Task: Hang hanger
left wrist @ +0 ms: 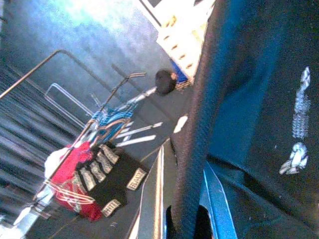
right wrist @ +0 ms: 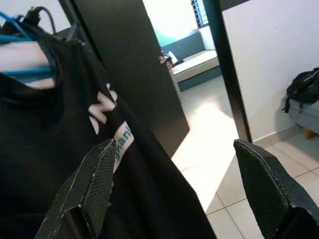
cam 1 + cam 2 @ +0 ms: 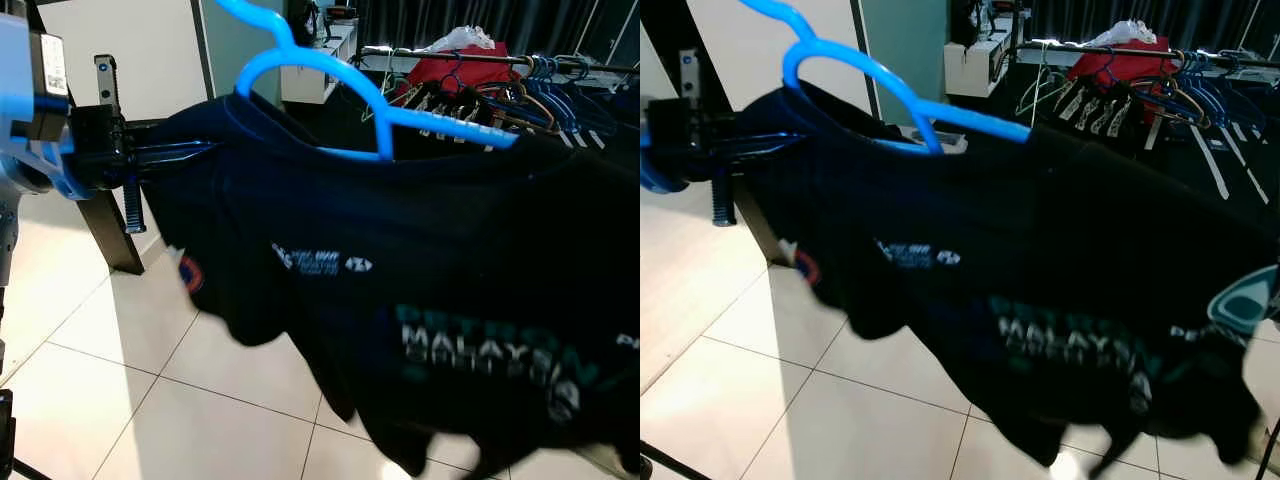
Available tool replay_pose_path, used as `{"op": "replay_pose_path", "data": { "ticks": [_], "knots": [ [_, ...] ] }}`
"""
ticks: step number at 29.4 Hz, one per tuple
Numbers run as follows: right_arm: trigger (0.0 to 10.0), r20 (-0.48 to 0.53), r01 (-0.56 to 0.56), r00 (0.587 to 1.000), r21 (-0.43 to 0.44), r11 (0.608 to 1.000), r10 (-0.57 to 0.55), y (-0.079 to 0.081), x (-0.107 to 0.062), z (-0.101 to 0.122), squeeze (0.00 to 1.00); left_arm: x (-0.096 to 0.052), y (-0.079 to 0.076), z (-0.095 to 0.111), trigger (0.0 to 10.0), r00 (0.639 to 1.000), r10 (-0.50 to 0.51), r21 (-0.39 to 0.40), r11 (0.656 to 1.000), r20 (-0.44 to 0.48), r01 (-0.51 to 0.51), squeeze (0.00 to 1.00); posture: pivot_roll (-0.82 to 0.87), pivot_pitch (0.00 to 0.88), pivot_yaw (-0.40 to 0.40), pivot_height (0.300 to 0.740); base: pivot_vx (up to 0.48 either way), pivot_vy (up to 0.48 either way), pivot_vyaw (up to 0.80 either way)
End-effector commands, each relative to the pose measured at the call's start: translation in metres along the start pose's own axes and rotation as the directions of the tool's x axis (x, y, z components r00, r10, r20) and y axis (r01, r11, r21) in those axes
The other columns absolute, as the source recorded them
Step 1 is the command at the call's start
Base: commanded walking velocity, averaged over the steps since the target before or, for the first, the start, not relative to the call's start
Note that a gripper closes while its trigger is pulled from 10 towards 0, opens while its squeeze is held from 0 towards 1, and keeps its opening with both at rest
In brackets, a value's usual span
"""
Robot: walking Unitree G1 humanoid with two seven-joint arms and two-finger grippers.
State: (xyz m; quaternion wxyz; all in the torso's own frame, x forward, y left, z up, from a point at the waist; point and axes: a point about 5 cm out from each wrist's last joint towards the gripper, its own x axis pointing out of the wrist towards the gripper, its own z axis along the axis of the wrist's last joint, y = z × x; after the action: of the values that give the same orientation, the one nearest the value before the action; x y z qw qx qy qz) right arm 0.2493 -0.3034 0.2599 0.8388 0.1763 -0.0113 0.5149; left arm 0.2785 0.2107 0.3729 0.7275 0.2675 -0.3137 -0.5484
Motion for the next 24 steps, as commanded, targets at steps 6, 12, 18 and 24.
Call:
{"op": "replay_pose_path", "data": {
  "ticks": [6, 12, 18, 24],
  "knots": [
    [10.0, 0.086, -0.304, 0.952, 0.126, 0.944, 0.295, 0.029, 0.028, -0.002, 0.00, -0.001, 0.009, 0.015, 10.0, 0.993, -0.030, -0.016, 0.999, 0.111, 0.032, 0.00, -0.04, 0.017, 0.008, 0.740, 0.000, 0.000, 0.00],
    [10.0, 0.124, -0.486, 0.874, 0.186, 0.854, 0.470, 0.048, 0.037, -0.001, 0.00, -0.002, 0.011, 0.019, 10.0, 0.987, -0.043, -0.038, 0.998, 0.152, 0.050, 0.00, -0.04, 0.015, 0.004, 0.740, 0.000, 0.000, 0.00],
    [10.0, 0.112, -0.559, 0.827, 0.259, 0.787, 0.551, 0.060, 0.054, -0.019, 0.00, 0.000, 0.012, 0.024, 10.0, 0.980, -0.060, -0.048, 0.996, 0.191, 0.070, 0.00, -0.04, 0.015, 0.003, 0.740, 0.000, 0.000, 0.00],
    [10.0, 0.081, -0.572, 0.812, 0.310, 0.760, 0.578, 0.066, 0.072, -0.037, 0.00, 0.002, 0.013, 0.023, 10.0, 0.976, -0.062, -0.051, 0.996, 0.207, 0.074, 0.00, -0.04, 0.013, 0.004, 0.740, 0.000, 0.000, 0.00]
  ]
}}
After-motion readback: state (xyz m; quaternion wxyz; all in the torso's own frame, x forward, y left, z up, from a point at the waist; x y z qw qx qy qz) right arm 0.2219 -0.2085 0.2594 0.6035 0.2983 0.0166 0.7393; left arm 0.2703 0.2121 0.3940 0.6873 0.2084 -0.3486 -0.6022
